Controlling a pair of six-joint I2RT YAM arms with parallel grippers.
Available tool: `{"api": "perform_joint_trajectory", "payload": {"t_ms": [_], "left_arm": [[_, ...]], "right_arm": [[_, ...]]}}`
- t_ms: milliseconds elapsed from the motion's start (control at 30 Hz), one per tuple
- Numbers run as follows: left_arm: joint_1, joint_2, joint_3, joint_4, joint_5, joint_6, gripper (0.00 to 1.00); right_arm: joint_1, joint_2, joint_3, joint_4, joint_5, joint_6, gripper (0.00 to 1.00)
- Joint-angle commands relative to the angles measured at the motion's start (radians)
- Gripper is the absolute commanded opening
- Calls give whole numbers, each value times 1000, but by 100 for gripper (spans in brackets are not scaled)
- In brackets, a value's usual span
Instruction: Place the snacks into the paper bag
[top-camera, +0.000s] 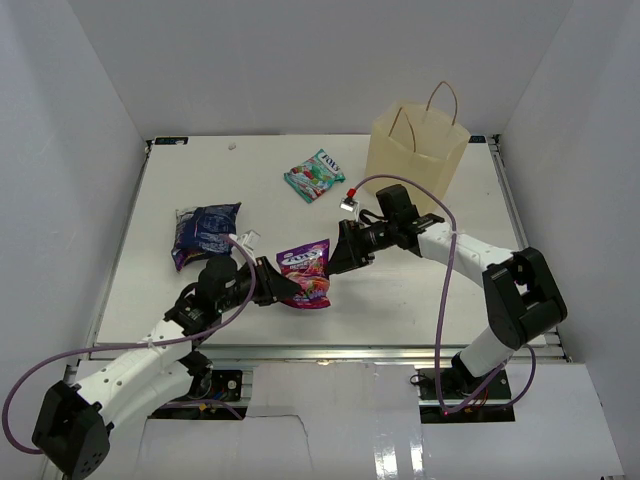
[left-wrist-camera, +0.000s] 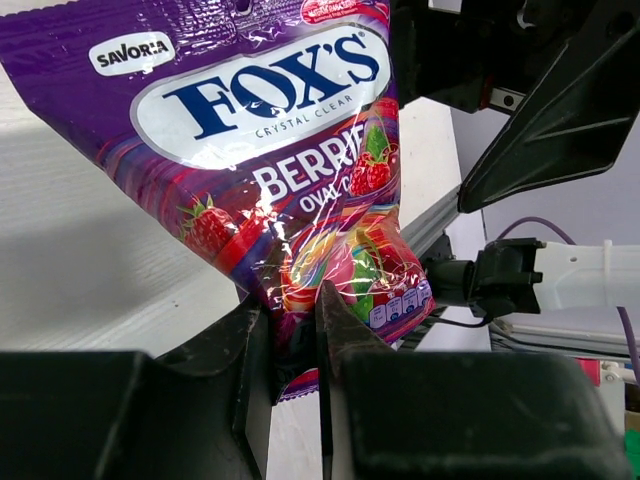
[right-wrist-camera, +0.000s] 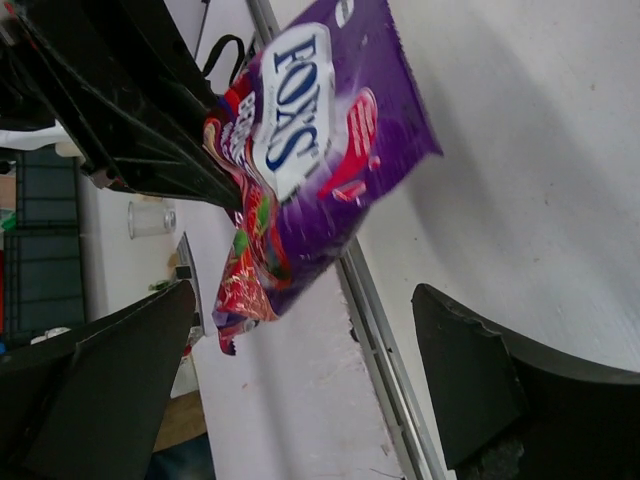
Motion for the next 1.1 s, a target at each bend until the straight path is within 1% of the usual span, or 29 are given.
{"api": "perform_joint_trajectory", "payload": {"t_ms": [0,133,233,300,333,400,433,467,500,567,600,667,700,733,767,833,867,900,933,967,1000,1033,1067], "left_arm": [[-14,21,34,113,52,-19,25],[-31,61,50,150,70,-23,25],[-47,87,67,155,73,-19,26],[-56,98,75,158,78,-16,27],[-57,104,80,159,81,-16,28],[-59,109,83,161,87,-13,30],[-59,106,84,161,88,-13,32],[-57,104,84,161,90,-14,38],[-57,96,83,161,92,-16,42],[-59,84,83,158,87,-17,52],[-57,76,83,150,76,-16,61],[-59,44,96,109,66,-4,65],[-59,30,109,77,34,18,69],[-59,17,122,8,15,32,71],[-57,-18,153,-32,-3,47,72],[-59,-55,185,-104,-63,88,75],[-59,-91,220,-182,-89,98,77],[-59,-106,236,-221,-140,108,78],[-59,-120,250,-296,-167,121,78],[-59,-132,262,-328,-193,121,79],[-57,-152,279,-367,-251,118,80],[-57,-161,285,-423,-275,113,81],[-57,-171,287,-446,-293,107,81]], "right_arm": [[16,15,43,124,-55,122,95],[33,32,47,146,-54,145,91],[44,50,54,161,-58,164,85],[52,62,57,166,-64,172,74],[56,65,57,198,-81,173,62],[55,65,59,209,-100,175,52],[55,64,63,213,-106,169,40],[55,59,66,212,-109,161,35],[55,56,74,207,-121,144,26],[56,45,85,199,-135,120,20],[53,41,92,190,-152,103,19],[46,29,128,142,-188,22,13],[35,21,145,115,-214,-20,10],[27,10,164,86,-237,-72,8],[15,3,215,5,-250,-182,8],[-17,-8,292,-125,-216,-317,8],[-29,-10,372,-249,-195,-453,8],[-48,-13,419,-309,-145,-518,8],[-59,-17,460,-354,-118,-567,8],[-72,-22,535,-411,-103,-639,8],[-98,-27,568,-425,-60,-655,8],[-114,-34,601,-431,-42,-666,8],[-129,-39,637,-434,-26,-672,8]]}}
